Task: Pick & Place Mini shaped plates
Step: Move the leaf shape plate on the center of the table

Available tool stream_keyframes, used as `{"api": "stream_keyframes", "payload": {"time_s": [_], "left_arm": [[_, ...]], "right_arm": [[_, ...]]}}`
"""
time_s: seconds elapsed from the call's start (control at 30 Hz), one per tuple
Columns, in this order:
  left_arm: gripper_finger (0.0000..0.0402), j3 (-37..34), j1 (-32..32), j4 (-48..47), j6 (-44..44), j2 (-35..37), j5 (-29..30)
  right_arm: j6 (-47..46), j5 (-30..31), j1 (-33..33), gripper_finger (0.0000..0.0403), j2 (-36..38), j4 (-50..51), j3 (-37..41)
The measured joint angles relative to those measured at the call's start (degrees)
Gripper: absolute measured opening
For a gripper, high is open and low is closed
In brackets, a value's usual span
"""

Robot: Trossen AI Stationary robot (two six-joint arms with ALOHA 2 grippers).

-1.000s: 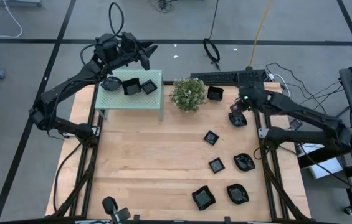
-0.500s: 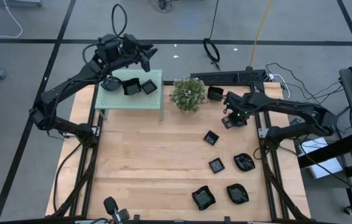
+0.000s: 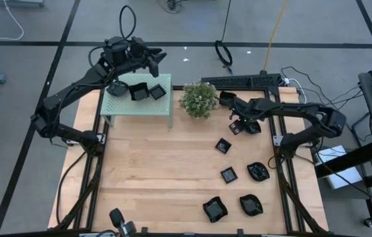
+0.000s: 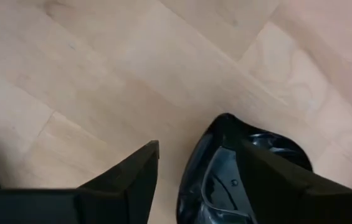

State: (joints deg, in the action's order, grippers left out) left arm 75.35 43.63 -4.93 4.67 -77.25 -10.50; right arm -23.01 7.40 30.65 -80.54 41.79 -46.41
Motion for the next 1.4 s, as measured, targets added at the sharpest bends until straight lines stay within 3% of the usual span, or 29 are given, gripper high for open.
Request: {"api": "stream_keyframes", "payload": {"time_s": [0.4,0.53,0.73,0.83,1.23,1.4], "left_arm": [[0.0147,0.0,0.0,-0.1,0.0,0.0,0.0],[0.0147,0.0,0.0,-0.1,0.0,0.0,0.0],[0.0147,0.0,0.0,-0.1,0.0,0.0,0.0],[0.0147,0.0,0.0,-0.1,0.1,0.0,0.0],[0.0147,0.0,0.0,-3.2,-1.2,0.0,0.0],[0.0147,0.0,0.0,-3.5,-1.2,0.0,0.0]], "right_arm": [[-0.1,0.3,0.0,0.0177,-6.1,0.8,0.1],[-0.1,0.3,0.0,0.0134,-6.5,1.1,0.1],[-1.6,0.3,0.0,0.0024,-6.4,1.4,0.0],[-1.8,0.3,0.0,0.0010,-6.0,2.4,0.0],[-4.1,5.2,0.0,0.0000,7.9,6.2,0.1],[2.5,8.2,-0.3,0.0000,14.8,4.3,-0.7]]}}
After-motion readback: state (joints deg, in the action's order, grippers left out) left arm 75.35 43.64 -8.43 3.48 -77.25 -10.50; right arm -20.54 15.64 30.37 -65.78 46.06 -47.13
